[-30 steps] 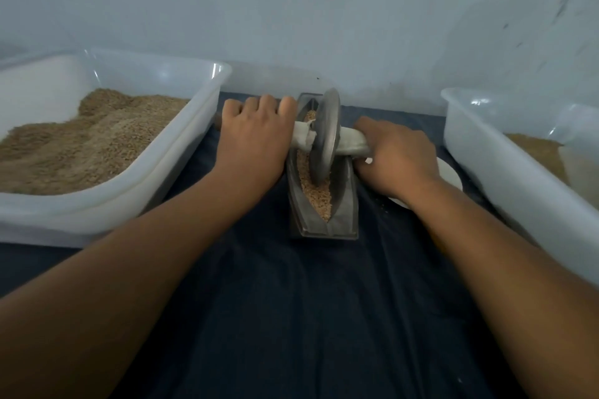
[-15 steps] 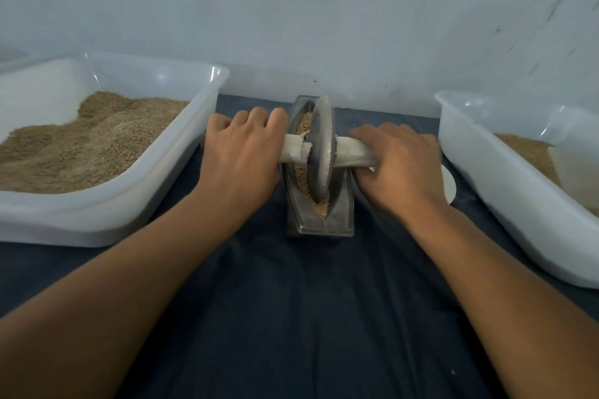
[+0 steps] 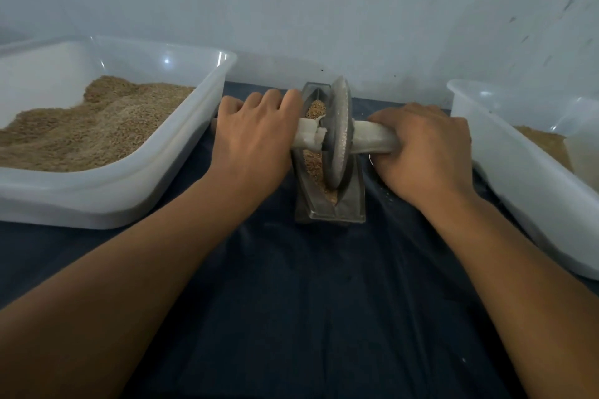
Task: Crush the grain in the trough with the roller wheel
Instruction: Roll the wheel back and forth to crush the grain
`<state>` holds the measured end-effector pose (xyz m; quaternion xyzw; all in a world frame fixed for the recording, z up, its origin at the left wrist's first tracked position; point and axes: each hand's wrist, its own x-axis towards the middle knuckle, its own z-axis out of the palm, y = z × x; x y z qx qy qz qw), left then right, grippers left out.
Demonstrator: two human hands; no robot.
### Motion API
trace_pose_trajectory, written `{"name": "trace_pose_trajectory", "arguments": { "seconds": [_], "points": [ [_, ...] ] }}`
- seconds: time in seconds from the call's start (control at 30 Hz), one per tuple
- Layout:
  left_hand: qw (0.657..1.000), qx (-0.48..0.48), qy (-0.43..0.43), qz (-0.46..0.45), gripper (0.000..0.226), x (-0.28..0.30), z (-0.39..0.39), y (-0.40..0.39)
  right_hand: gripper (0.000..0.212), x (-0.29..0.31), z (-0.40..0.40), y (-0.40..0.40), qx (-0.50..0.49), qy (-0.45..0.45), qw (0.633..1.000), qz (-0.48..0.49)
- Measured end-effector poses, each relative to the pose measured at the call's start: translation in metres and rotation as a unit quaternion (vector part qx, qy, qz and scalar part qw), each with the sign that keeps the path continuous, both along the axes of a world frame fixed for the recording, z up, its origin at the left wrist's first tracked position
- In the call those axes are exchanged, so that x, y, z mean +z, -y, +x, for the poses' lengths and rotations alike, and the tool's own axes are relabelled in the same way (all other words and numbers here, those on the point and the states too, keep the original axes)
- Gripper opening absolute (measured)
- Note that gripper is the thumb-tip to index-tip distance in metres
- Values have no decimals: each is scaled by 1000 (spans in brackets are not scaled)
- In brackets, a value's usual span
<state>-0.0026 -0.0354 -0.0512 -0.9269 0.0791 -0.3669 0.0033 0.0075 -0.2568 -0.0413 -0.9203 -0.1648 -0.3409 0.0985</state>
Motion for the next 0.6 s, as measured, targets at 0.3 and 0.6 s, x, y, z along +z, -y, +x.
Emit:
{"name": "trace_pose_trajectory", "arguments": {
  "seconds": [0.3, 0.6],
  "points": [
    [1000, -7, -8, 0, 31, 1, 1, -1, 30, -9, 6, -1, 7, -22, 1000, 11],
    [998, -37, 29, -39, 28, 17, -17, -4, 49, 6, -5, 0, 15, 49, 998, 40]
  ]
}}
